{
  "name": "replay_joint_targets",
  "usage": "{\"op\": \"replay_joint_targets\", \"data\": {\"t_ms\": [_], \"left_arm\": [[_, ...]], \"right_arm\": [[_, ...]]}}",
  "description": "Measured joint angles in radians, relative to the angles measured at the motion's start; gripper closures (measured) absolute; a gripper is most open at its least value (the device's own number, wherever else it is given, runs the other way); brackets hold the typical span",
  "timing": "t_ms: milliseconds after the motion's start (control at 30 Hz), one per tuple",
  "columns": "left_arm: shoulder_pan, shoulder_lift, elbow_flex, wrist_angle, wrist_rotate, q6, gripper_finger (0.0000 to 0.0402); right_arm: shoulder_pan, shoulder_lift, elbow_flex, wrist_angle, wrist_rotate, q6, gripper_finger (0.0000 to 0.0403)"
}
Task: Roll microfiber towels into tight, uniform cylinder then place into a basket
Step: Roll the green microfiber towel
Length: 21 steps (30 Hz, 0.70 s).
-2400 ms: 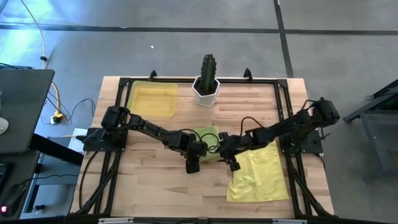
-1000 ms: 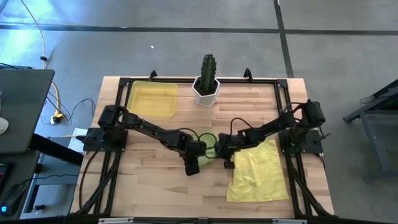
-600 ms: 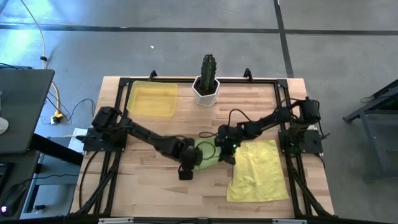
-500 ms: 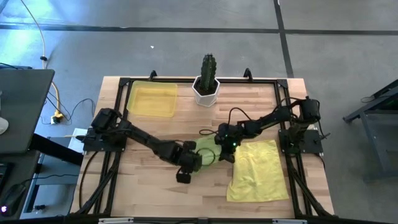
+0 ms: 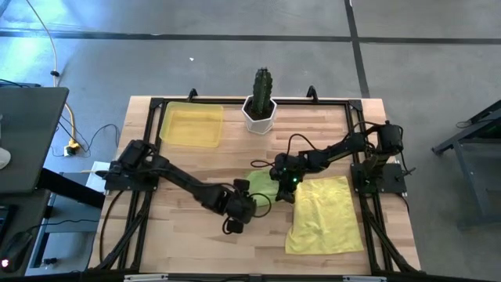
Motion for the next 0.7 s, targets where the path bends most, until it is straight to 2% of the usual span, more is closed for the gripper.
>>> {"op": "replay_joint_targets", "data": {"t_ms": [133, 267, 467, 700], "left_arm": [[0.013, 0.031, 0.000, 0.000, -0.011, -0.006, 0.0202], [0.043, 0.049, 0.000, 0.004, 0.044, -0.052, 0.0204], [0.109, 0.060, 0.003, 0.005, 0.200, -0.202, 0.0247], [0.139, 0.060, 0.004, 0.014, 0.413, -0.328, 0.0311]], "right_arm": [[0.000, 0.000, 0.000, 0.004, 0.000, -0.004, 0.0397], [0.000, 0.000, 0.000, 0.006, 0.000, -0.010, 0.0394], [0.000, 0.000, 0.000, 0.009, -0.001, -0.104, 0.0380], [0.000, -0.017, 0.000, -0.002, -0.006, -0.270, 0.0308]]}}
